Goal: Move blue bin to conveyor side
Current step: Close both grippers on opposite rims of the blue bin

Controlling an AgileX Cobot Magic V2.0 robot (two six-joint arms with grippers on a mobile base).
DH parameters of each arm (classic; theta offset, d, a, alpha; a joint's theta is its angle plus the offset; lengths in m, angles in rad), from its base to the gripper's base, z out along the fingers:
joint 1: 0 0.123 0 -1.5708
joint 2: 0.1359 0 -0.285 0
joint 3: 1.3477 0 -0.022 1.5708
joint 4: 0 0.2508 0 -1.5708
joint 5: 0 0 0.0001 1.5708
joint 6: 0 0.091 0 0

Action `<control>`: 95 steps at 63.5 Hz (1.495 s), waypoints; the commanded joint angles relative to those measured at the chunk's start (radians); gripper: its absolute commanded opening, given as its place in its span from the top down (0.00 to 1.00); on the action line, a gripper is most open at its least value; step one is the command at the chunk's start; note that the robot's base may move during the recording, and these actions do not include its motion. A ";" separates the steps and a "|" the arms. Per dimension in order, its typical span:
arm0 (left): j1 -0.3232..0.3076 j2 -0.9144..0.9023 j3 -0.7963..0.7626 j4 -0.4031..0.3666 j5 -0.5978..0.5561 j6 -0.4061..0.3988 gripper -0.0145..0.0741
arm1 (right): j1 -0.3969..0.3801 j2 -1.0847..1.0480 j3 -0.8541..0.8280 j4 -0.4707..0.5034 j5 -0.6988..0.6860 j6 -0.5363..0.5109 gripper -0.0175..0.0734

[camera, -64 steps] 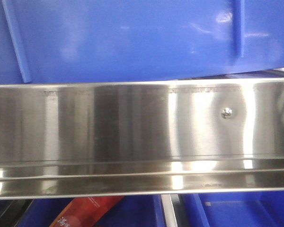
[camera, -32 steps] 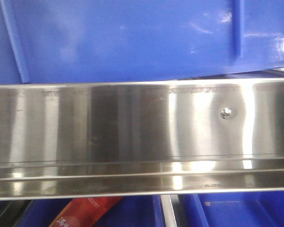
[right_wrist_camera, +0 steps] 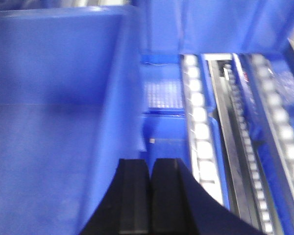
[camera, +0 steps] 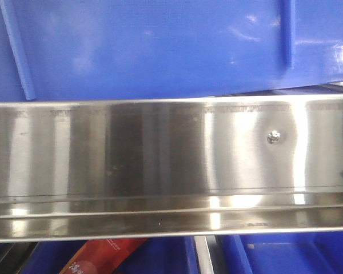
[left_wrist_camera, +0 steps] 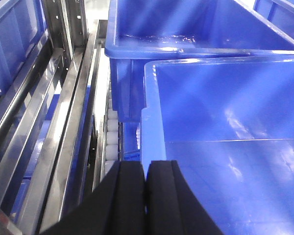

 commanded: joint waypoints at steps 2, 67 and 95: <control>-0.006 0.000 -0.010 -0.007 -0.003 -0.001 0.86 | 0.044 0.053 -0.059 -0.058 -0.005 0.006 0.89; -0.006 0.000 -0.010 -0.007 0.058 -0.001 0.86 | 0.050 0.167 -0.023 -0.077 -0.005 0.019 0.33; -0.006 0.000 -0.010 -0.007 0.063 -0.001 0.86 | 0.050 0.168 -0.005 -0.077 -0.005 0.085 0.33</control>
